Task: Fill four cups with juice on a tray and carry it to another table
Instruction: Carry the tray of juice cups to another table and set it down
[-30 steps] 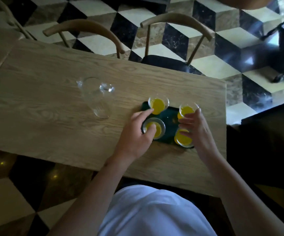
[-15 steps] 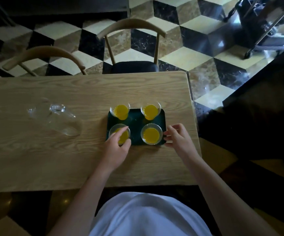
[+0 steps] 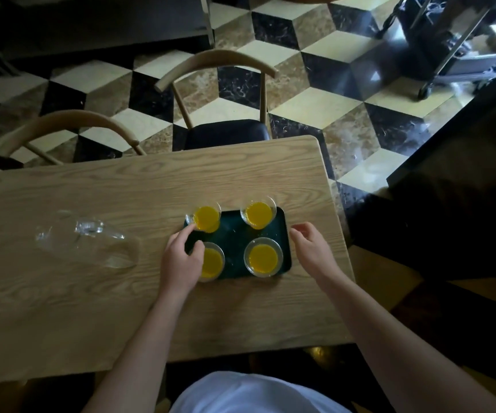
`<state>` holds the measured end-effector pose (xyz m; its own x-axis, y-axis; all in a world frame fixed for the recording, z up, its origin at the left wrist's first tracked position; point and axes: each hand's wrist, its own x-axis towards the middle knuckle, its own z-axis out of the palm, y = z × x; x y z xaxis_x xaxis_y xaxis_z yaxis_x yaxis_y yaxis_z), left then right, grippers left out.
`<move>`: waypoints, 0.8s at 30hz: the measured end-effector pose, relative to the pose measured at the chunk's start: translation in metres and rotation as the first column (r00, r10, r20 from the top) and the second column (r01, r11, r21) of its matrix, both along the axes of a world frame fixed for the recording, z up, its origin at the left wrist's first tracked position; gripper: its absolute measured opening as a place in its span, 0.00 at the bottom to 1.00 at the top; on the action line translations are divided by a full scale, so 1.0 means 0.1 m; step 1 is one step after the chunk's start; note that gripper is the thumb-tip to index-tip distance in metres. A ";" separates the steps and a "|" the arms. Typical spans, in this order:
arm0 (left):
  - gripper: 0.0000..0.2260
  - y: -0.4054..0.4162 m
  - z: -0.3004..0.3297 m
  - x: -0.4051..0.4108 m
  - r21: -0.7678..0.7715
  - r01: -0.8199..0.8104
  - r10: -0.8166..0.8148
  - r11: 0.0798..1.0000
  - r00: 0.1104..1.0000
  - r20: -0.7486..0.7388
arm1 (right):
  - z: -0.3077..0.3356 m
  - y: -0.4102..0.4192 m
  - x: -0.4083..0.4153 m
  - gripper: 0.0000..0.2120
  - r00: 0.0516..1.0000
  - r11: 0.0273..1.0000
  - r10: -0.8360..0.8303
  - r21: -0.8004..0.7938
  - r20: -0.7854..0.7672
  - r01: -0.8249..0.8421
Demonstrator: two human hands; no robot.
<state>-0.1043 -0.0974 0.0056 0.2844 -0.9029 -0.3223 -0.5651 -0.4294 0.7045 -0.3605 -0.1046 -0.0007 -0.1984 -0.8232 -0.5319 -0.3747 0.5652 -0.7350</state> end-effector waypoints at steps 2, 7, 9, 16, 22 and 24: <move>0.20 -0.12 -0.08 0.10 0.056 -0.027 0.027 0.998 1.000 0.002 | -0.09 -0.10 0.03 0.24 0.999 0.999 -0.001 0.032 -0.045 0.003; 0.20 -0.39 -0.30 0.30 0.222 -0.038 0.053 0.974 0.997 -0.062 | -0.40 -0.31 0.08 0.33 0.998 0.992 -0.046 0.111 -0.053 0.051; 0.21 -0.45 -0.35 0.32 0.241 -0.036 0.057 0.970 0.995 -0.081 | -0.43 -0.34 0.10 0.31 0.998 0.988 -0.055 0.142 -0.043 0.060; 0.27 -0.53 -0.50 0.44 0.396 -0.184 0.287 0.900 0.932 -0.220 | -0.43 -0.45 0.18 0.23 0.997 0.976 -0.075 0.204 -0.025 0.078; 0.29 -0.49 -0.64 0.51 0.516 -0.170 0.357 0.839 0.889 -0.288 | -0.64 -0.42 0.20 0.23 0.998 0.968 -0.054 0.246 -0.010 0.055; 0.30 -0.49 -0.70 0.55 0.538 -0.178 0.374 0.824 0.884 -0.281 | -0.68 -0.41 0.20 0.22 0.998 0.967 -0.055 0.247 -0.009 0.055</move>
